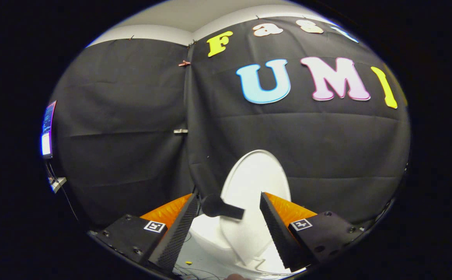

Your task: Open the toilet lid.

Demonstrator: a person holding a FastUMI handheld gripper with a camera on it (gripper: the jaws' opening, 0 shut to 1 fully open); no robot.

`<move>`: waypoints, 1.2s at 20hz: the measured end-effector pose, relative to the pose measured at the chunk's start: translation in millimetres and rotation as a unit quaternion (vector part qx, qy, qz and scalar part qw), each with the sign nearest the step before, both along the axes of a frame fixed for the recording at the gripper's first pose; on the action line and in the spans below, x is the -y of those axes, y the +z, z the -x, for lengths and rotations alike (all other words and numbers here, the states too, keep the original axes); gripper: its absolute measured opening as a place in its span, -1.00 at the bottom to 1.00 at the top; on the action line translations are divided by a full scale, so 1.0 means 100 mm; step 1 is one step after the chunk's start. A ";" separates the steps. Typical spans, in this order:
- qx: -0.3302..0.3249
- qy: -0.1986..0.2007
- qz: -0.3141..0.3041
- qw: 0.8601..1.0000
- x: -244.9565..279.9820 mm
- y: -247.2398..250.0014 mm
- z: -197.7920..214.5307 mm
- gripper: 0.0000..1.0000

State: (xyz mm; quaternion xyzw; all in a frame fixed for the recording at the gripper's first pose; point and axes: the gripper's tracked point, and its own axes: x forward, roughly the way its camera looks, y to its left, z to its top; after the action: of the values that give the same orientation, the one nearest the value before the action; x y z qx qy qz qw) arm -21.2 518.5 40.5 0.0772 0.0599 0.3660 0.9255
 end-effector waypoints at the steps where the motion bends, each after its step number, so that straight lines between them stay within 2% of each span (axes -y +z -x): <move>1: 0.012 -0.016 -0.006 1.000 0.19 0.07 -0.08 1.00; 6: 0.034 -0.104 -0.009 0.994 1.22 0.13 -0.40 1.00; 10: 0.050 -0.187 0.021 0.981 2.29 -0.04 -0.62 1.00; 14: 0.073 -0.261 0.046 0.961 3.28 -0.15 -0.71 1.00; 18: 0.101 -0.327 0.064 0.937 3.97 -0.30 -0.74 1.00; 19: 0.097 -0.333 0.064 0.936 4.05 -0.38 -0.74 1.00; 24: 0.083 -0.311 0.057 0.945 4.08 -0.57 -0.71 0.99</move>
State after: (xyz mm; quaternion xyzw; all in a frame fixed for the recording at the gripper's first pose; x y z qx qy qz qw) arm 49.7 110.7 -17.0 0.0083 -0.0232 0.0613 0.9978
